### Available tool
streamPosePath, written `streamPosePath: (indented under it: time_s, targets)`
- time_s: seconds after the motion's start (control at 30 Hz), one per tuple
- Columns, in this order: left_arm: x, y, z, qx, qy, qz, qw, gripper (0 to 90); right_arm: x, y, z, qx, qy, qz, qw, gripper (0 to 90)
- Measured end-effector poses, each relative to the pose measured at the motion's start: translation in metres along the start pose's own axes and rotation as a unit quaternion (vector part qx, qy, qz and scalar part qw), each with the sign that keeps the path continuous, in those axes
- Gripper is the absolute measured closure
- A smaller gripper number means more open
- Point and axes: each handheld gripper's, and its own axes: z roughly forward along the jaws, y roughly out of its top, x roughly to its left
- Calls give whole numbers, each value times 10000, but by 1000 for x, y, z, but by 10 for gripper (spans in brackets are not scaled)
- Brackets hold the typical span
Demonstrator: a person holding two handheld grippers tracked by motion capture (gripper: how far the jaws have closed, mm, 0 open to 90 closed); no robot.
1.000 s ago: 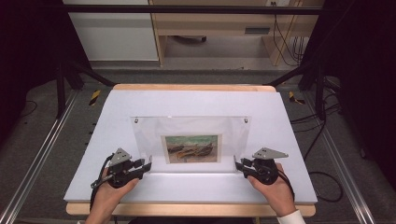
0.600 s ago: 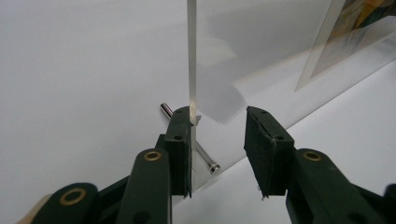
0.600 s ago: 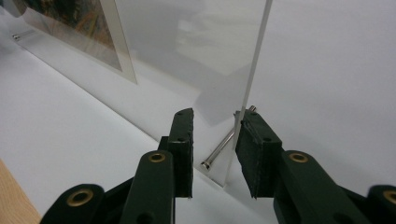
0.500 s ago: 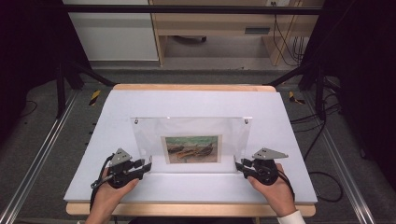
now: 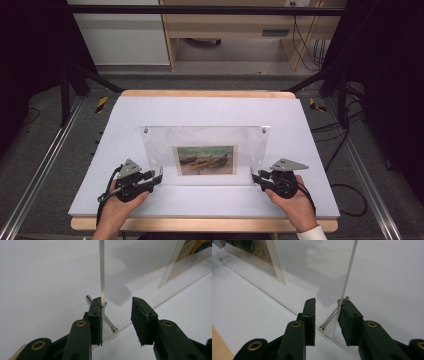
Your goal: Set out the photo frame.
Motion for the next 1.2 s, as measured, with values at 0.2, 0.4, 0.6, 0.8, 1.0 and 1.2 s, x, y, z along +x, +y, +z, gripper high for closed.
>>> streamPosePath:
  time_s: [0.2,0.4,0.6,0.8,1.0,1.2]
  targets:
    - [0,0,0,4,3,3,10000,612,0,0,0,5,35,71,10000,673]
    - [-1,0,0,3,30,36,10000,606,1,0,0,-10,-1,34,10000,660]
    - [-3,1,0,-26,64,26,10000,593,0,0,0,-62,-29,-27,10000,640]
    - [-6,1,-1,-41,137,174,9997,566,2,0,-1,-39,-68,-25,10000,588]
    - [-10,3,-2,-181,238,321,9990,432,2,1,-5,-112,-212,-73,9997,386]
    - [-12,4,-5,-291,333,318,9985,270,0,3,-13,-342,-359,-115,9987,252]
